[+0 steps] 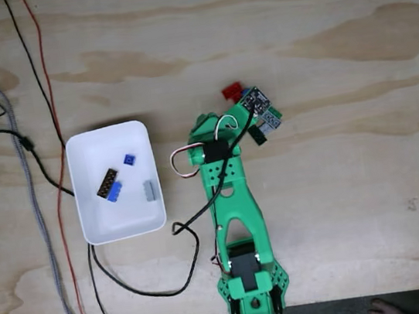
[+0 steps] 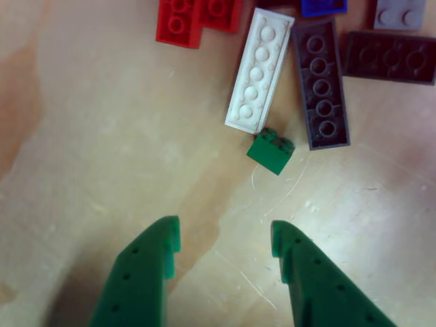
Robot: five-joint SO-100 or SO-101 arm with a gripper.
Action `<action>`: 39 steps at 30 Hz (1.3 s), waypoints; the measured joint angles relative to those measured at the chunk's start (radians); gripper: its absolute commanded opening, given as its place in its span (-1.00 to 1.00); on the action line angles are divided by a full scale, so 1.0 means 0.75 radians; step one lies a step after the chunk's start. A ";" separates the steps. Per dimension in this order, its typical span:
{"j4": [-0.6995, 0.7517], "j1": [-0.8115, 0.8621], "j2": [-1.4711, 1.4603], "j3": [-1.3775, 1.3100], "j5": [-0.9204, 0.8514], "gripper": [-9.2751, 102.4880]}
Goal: Put all lego bricks in the bin.
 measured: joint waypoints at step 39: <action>-0.090 0.053 -0.464 -0.125 0.012 -0.67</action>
